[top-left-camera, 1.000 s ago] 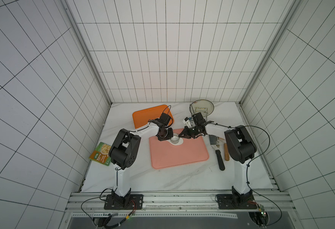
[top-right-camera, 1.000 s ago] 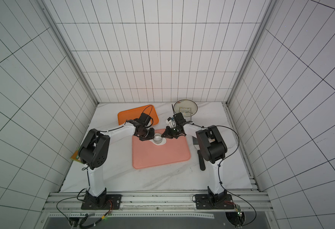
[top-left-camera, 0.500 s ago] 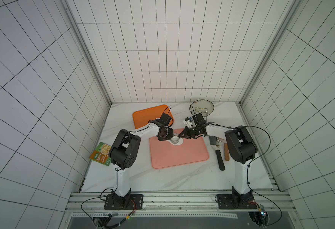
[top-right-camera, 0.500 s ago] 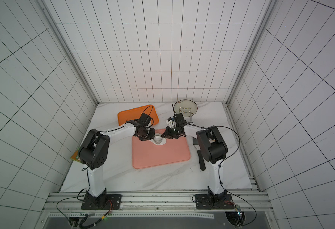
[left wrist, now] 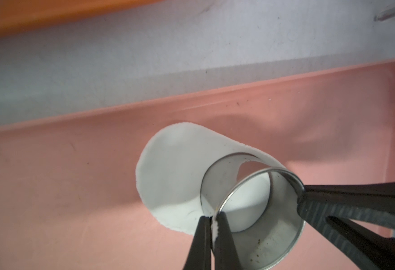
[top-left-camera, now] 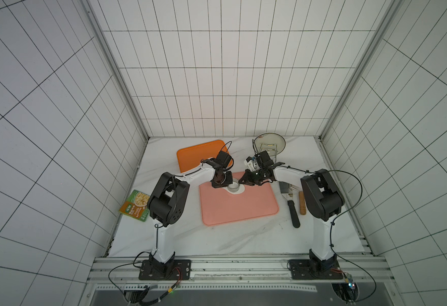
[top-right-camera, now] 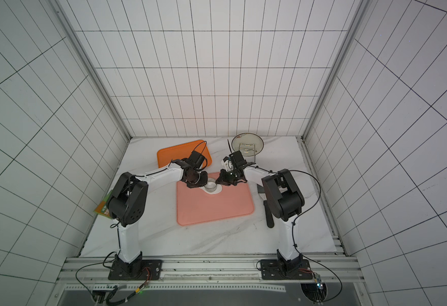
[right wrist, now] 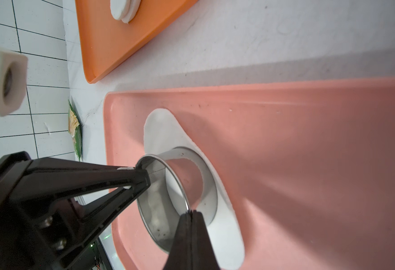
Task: Roll out the dumpling wrappers from the dough
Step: Press the dumpling wrapper on the work surface.
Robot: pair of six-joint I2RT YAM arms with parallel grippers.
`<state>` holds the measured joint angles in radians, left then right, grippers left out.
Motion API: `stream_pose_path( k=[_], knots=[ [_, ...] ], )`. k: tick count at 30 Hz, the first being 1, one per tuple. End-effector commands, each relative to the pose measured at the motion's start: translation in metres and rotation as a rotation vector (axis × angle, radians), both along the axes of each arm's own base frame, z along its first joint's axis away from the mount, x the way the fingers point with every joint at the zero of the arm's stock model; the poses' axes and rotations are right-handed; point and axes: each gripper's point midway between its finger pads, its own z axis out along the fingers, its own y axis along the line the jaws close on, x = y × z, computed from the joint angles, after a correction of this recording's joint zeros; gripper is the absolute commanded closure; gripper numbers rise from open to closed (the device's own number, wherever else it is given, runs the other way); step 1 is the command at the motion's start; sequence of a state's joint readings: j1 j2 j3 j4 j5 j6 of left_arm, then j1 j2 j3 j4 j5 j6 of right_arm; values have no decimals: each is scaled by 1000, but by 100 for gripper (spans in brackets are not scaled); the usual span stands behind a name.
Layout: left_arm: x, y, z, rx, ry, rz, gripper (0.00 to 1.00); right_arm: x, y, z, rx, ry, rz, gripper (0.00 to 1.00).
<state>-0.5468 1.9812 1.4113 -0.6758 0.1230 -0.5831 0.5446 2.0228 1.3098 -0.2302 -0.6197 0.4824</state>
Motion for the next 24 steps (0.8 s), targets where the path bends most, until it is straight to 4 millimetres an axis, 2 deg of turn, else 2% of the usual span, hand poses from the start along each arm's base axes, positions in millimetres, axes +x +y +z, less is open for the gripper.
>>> stream_pose_path(
  k=[1, 15, 24],
  knots=[
    [-30, 19, -27, 119, 135, -21, 100, -16, -41, -36, -211, 99, -65, 97],
    [-23, 11, 0, 128, 86, -48, 100, -3, -32, 10, -157, 19, -61, 87],
    [-25, 10, -1, 142, 88, -56, 100, -1, -36, 36, -127, -25, -74, 75]
  ],
)
